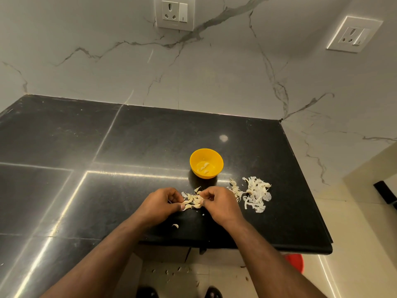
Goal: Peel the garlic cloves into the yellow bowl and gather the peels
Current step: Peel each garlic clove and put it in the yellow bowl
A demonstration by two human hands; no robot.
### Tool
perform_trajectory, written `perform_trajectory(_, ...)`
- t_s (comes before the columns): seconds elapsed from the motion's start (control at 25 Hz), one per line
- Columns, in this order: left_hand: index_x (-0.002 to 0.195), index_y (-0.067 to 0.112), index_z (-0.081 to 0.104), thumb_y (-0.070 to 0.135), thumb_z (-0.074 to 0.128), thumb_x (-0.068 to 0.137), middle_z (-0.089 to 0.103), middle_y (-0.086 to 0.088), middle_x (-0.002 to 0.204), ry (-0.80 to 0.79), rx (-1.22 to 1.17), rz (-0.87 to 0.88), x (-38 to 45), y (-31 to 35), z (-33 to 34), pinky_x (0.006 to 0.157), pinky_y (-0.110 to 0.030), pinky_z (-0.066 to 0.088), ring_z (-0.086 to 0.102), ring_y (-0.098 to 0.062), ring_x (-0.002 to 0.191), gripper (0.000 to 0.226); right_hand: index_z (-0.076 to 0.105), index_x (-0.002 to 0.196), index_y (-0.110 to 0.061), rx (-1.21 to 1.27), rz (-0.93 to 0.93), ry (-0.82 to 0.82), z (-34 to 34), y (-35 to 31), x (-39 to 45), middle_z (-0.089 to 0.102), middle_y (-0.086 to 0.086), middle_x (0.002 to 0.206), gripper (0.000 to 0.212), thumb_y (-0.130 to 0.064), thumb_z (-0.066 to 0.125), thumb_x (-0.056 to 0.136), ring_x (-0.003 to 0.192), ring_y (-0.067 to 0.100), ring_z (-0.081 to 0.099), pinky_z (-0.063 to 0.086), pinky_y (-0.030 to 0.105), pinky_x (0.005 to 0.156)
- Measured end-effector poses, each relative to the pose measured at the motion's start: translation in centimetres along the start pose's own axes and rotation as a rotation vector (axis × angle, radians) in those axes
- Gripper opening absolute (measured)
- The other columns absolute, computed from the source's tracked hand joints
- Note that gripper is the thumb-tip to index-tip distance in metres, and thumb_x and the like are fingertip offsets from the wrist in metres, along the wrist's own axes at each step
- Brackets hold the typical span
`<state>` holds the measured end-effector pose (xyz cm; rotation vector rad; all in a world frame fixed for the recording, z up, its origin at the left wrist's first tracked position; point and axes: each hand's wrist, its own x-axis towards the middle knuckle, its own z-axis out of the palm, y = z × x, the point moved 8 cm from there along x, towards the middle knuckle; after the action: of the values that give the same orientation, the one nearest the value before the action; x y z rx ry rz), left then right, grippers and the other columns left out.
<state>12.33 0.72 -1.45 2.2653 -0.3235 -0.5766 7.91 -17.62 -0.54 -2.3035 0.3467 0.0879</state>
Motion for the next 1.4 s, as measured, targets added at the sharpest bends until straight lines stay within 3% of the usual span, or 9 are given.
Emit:
perform_trajectory(0.12,0.088,0.028,0.068,0.028,0.081,0.082,0.069,0.01,0.086,-0.134,0.085,0.034,-0.3,-0.1,0.4,0.07,-0.023,0.05,0.063,-0.003,0.08,0.014,0.075,0.107,-0.023,-0.167,-0.012,-0.068,0.7,0.0,-0.4,0.068,-0.004,0.098,0.022,-0.026,0.077,0.085,0.09,0.012,0.063,0.054,0.033,0.084)
perform_trajectory(0.28,0.086,0.033,0.061,0.031,0.081,0.08,0.057,0.013,0.093,-0.247,0.362,0.119,-0.9,-0.2,1.3,0.066,-0.02,0.039,0.053,-0.004,0.084,0.02,0.073,0.105,-0.025,-0.306,-0.064,-0.09,1.5,-0.3,-0.8,0.059,-0.004,0.105,0.019,-0.032,0.073,0.088,0.1,0.015,0.057,0.05,0.036,0.088)
perform_trajectory(0.6,0.086,0.038,0.057,0.035,0.067,0.092,0.057,0.015,0.09,0.031,0.306,0.145,-0.9,0.4,1.3,0.067,-0.023,0.041,0.053,-0.007,0.083,0.011,0.069,0.085,-0.027,-0.202,-0.096,-0.004,0.3,-0.3,-1.6,0.061,-0.009,0.095,0.008,-0.035,0.068,0.086,0.087,0.009,0.058,0.052,0.031,0.079)
perform_trajectory(0.72,0.1,0.032,0.065,0.031,0.067,0.094,0.065,0.014,0.09,0.151,0.073,0.167,-1.1,2.4,1.0,0.066,-0.019,0.043,0.061,-0.006,0.083,0.006,0.07,0.08,-0.024,-0.036,-0.065,0.038,-0.6,-0.3,-1.8,0.067,-0.009,0.083,0.01,-0.033,0.072,0.084,0.076,0.007,0.061,0.053,0.029,0.07)
perform_trajectory(0.84,0.098,0.028,0.073,0.026,0.069,0.094,0.075,0.009,0.086,0.077,-0.235,0.092,-0.3,3.0,2.0,0.072,-0.03,0.057,0.07,-0.009,0.079,0.005,0.074,0.081,-0.023,0.158,-0.04,0.025,-1.1,-0.3,-2.0,0.071,-0.008,0.077,0.009,-0.031,0.076,0.084,0.074,0.007,0.065,0.054,0.027,0.067)
perform_trajectory(0.92,0.094,0.022,0.075,0.017,0.069,0.094,0.077,0.002,0.084,0.042,-0.397,0.042,0.1,2.8,2.5,0.074,-0.036,0.057,0.071,-0.015,0.078,0.007,0.075,0.085,-0.022,0.258,-0.04,0.018,-1.5,-0.2,-2.2,0.073,-0.007,0.079,0.007,-0.03,0.077,0.085,0.077,0.009,0.068,0.059,0.033,0.074)
perform_trajectory(1.24,0.104,0.002,0.071,0.002,0.06,0.096,0.073,-0.013,0.087,-0.112,-0.887,-0.075,-0.2,4.2,5.2,0.067,-0.026,0.051,0.065,-0.014,0.073,0.013,0.073,0.083,-0.017,0.418,0.031,-0.015,-3.4,1.9,-3.0,0.069,-0.003,0.069,0.006,-0.015,0.073,0.088,0.064,0.006,0.062,0.051,0.025,0.063)
perform_trajectory(1.32,0.103,0.004,0.071,0.005,0.06,0.097,0.073,-0.011,0.087,-0.136,-0.899,-0.074,0.1,4.4,5.7,0.066,-0.024,0.051,0.064,-0.014,0.073,0.013,0.074,0.085,-0.016,0.397,0.096,0.043,-4.4,3.3,-2.9,0.068,-0.006,0.07,0.006,-0.013,0.071,0.089,0.068,0.01,0.063,0.053,0.028,0.066)
perform_trajectory(1.4,0.102,0.005,0.071,0.008,0.06,0.098,0.071,-0.01,0.087,-0.158,-0.903,-0.076,0.3,4.6,6.2,0.065,-0.023,0.051,0.063,-0.013,0.074,0.013,0.076,0.101,-0.019,0.262,0.127,0.106,-5.6,4.5,-2.8,0.067,-0.013,0.086,0.016,-0.01,0.069,0.09,0.083,0.007,0.062,0.053,0.029,0.081)
